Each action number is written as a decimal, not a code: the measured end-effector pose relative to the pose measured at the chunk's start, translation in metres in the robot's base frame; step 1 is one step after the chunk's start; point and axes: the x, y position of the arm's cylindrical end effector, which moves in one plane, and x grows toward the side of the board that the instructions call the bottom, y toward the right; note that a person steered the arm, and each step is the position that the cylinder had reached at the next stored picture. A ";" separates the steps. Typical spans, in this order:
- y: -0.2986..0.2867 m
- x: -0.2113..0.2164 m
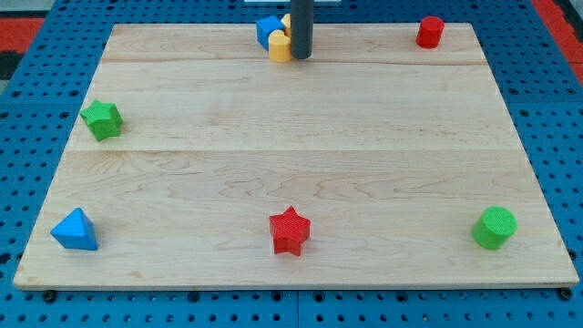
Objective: Point your arm towards the blue triangle
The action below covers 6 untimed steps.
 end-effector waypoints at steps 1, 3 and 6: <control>0.000 0.000; -0.062 0.138; -0.307 0.250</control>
